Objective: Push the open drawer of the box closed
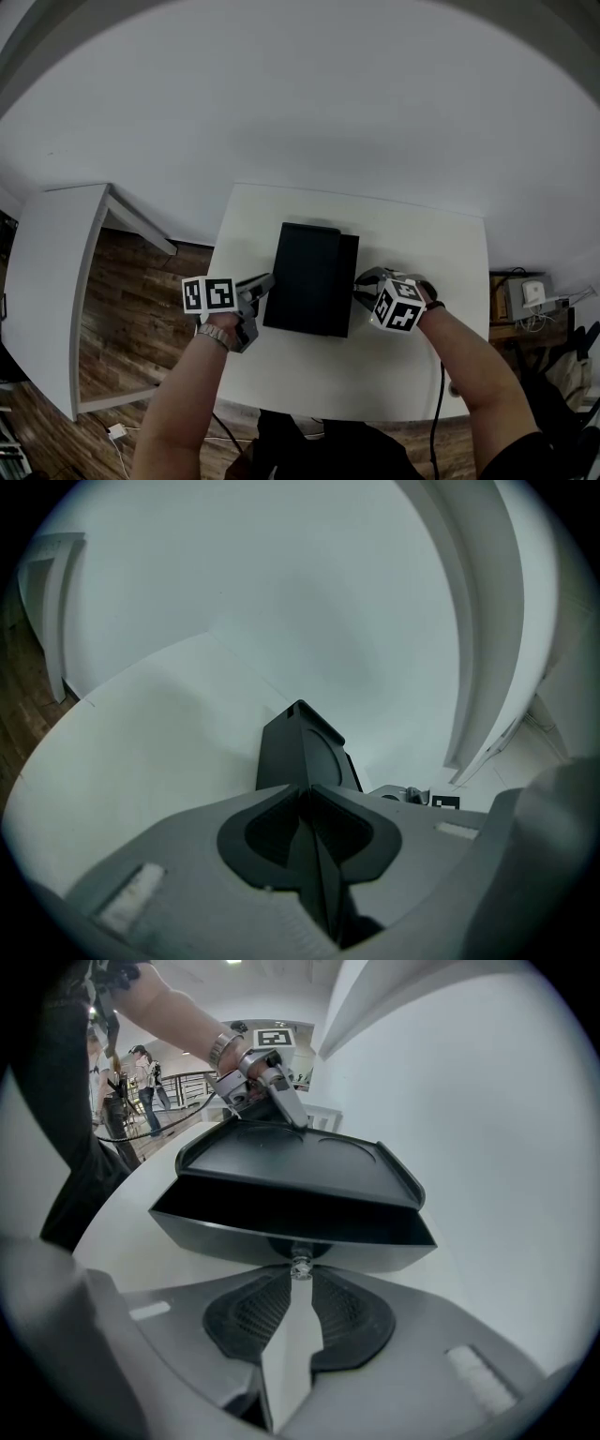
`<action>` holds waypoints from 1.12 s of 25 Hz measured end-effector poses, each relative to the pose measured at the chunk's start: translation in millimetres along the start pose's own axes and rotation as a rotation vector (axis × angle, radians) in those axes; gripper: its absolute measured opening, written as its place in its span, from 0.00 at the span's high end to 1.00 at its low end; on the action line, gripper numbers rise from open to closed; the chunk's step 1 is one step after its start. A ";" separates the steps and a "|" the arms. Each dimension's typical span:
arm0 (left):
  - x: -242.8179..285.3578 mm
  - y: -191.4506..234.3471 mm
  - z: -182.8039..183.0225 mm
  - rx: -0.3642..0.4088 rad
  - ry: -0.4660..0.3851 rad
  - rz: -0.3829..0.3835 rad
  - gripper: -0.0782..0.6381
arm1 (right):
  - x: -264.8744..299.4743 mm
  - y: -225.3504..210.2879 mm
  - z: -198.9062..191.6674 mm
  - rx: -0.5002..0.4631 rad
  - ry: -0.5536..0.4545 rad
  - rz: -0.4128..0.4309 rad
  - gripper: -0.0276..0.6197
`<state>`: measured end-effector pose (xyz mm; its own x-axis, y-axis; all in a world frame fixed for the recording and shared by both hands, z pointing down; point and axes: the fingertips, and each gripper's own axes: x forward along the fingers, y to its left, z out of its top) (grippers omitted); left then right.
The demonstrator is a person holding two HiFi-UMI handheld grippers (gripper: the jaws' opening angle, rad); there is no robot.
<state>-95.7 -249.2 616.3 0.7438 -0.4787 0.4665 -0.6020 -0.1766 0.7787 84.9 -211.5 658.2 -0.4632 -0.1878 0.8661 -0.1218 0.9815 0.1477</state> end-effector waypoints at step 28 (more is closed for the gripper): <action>0.5 0.7 -0.9 -0.013 -0.013 -0.017 0.82 | 24.3 -0.5 37.5 -0.044 0.003 0.029 0.85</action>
<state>-95.5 -248.7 617.5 0.7501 -0.4869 0.4474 -0.5851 -0.1734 0.7922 40.8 -218.0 661.2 -0.4631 -0.1593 0.8719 -0.0699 0.9872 0.1432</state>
